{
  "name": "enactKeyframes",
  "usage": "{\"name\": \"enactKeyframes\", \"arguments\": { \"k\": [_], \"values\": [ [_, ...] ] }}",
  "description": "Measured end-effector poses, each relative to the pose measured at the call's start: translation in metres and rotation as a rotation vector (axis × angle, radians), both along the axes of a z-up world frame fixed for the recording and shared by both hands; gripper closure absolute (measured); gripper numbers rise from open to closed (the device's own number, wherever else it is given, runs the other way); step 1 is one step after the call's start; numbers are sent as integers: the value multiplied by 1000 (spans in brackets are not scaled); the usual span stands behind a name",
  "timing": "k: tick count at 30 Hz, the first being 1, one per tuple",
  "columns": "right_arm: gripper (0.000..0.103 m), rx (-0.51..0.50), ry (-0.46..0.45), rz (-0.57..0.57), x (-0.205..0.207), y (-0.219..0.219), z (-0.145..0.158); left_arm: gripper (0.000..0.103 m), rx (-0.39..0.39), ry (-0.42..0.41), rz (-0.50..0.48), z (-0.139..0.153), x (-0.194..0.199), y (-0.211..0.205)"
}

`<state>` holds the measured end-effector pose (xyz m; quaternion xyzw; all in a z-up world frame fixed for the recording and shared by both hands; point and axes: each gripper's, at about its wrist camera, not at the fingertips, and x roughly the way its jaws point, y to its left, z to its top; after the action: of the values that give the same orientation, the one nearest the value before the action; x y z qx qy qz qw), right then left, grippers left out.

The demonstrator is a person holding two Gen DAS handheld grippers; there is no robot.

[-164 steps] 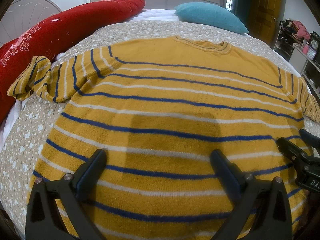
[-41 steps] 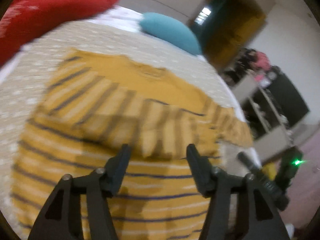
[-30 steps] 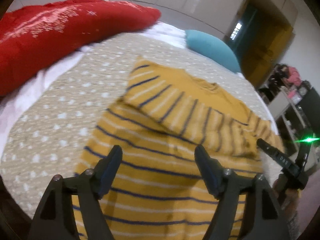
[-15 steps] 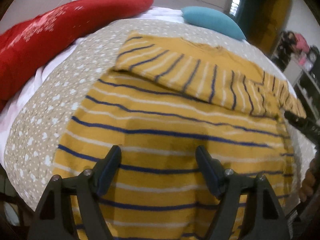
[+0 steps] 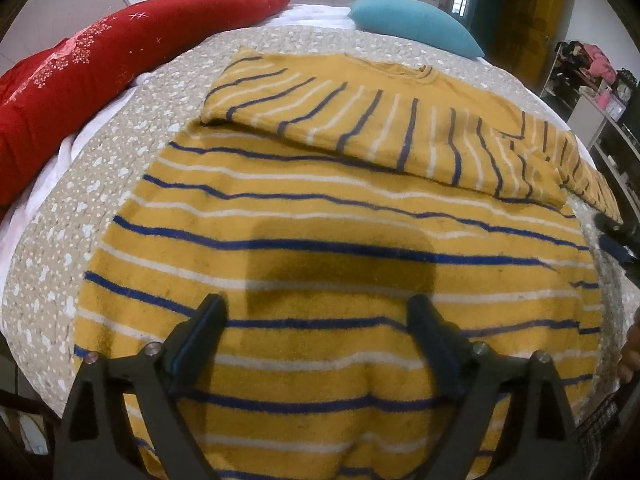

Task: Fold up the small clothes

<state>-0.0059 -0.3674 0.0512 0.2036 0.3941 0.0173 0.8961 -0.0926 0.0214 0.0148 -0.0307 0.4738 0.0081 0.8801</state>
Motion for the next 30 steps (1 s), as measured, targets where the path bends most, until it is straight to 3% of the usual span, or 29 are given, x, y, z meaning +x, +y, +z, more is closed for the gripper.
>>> {"name": "enactKeyframes", "arguments": {
  "k": [7,13,18,23,24,25,26,27,30],
  "values": [
    [49,183,2,-229,-5,-123,-9,7,31,19,14,-2,5,-6],
    [49,257,-17,-384,3,-207,-11,3,49,45,35,-4,12,-9],
    [49,331,13,-435,28,-246,-18,0,58,62,60,-6,17,-11],
    [49,350,14,-448,51,-257,-15,0,58,78,82,-6,20,-12],
    [56,350,15,-447,55,-258,-13,0,57,81,88,-6,20,-12],
    [77,352,17,-442,61,-261,-12,0,56,82,92,-6,21,-12],
    [90,359,26,-429,64,-264,-12,0,55,84,96,-6,21,-12],
    [97,372,31,-419,66,-266,-12,0,52,91,100,-5,22,-11],
    [97,349,-19,-440,60,-281,8,0,-19,58,81,10,18,-9]
  ]
}}
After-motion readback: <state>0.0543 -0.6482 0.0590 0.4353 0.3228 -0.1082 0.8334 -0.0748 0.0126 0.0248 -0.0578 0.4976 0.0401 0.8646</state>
